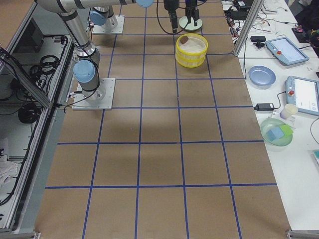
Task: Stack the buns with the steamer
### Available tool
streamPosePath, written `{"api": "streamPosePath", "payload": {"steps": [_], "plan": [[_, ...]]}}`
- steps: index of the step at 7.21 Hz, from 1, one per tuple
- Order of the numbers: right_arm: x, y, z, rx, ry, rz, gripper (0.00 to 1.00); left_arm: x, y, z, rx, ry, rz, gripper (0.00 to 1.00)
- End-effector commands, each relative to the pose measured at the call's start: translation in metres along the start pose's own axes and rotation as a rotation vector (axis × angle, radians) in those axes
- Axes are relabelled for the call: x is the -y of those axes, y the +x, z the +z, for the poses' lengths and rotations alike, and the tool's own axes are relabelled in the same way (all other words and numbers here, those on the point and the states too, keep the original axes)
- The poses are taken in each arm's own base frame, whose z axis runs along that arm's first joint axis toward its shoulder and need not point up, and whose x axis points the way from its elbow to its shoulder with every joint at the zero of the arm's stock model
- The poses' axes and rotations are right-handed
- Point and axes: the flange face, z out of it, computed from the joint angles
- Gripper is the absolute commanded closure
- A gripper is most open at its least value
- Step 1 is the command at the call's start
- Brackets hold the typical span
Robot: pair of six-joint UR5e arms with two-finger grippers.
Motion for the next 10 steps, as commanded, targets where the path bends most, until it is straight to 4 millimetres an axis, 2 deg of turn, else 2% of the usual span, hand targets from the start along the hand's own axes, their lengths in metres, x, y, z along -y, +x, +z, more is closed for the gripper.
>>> {"api": "streamPosePath", "payload": {"steps": [1, 2, 4, 6, 10], "plan": [[-0.001, 0.001, 0.001, -0.001, -0.008, 0.003, 0.00, 0.007, -0.051, -0.062, 0.069, -0.005, 0.113, 0.00], [-0.002, 0.000, 0.003, 0.006, -0.012, 0.003, 0.00, -0.005, -0.071, -0.085, 0.164, -0.049, 0.176, 0.00], [-0.002, 0.001, 0.003, 0.003, -0.012, 0.003, 0.00, -0.036, -0.084, -0.126, 0.256, -0.090, 0.242, 0.00], [-0.001, 0.001, 0.004, 0.000, -0.011, 0.005, 0.00, -0.041, -0.104, -0.137, 0.277, -0.115, 0.229, 0.00], [-0.002, 0.003, 0.005, -0.002, -0.017, 0.007, 0.00, -0.042, -0.105, -0.135, 0.268, -0.118, 0.225, 0.00]]}}
